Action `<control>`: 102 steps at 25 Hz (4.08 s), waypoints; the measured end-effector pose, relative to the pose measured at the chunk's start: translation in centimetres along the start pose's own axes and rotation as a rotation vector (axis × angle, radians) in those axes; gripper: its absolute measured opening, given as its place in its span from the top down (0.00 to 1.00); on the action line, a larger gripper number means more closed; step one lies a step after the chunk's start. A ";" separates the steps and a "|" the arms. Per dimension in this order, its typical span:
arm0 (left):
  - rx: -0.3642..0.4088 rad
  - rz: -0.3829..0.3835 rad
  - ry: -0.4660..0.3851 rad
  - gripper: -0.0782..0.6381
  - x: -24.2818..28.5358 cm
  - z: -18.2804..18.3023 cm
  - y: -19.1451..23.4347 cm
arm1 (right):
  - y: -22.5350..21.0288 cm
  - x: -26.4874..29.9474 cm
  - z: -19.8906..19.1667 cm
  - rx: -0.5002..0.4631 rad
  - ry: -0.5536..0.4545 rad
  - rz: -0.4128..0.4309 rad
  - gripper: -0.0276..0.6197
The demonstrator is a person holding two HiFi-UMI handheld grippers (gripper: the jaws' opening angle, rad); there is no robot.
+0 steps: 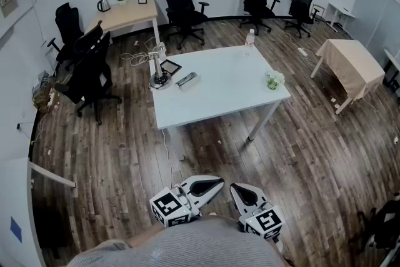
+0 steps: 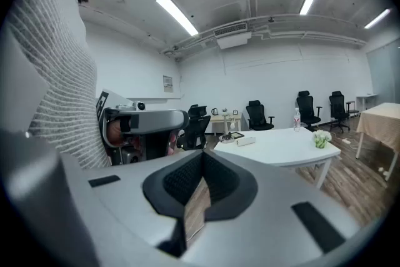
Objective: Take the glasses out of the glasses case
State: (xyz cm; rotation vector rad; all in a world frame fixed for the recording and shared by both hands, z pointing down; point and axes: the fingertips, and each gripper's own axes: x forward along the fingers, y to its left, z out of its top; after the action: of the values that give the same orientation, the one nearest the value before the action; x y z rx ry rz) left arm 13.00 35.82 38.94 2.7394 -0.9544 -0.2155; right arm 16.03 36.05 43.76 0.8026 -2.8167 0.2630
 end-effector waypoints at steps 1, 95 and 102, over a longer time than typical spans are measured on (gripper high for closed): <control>0.002 -0.002 0.002 0.87 0.1 0.0 0.0 | -0.2 0.1 0.1 0.005 -0.005 -0.002 0.94; -0.040 0.095 -0.021 0.87 1.9 9.6 44.4 | -15.5 38.5 9.8 0.006 0.075 0.062 0.93; 0.041 0.099 0.068 0.87 2.8 8.1 45.8 | -16.9 37.9 8.9 0.033 0.077 0.036 0.93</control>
State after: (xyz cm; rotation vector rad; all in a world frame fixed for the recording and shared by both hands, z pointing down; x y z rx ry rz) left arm -13.75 -2.14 43.09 2.7084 -1.0835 -0.0859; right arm -7.73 0.93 46.17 0.7327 -2.7639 0.3398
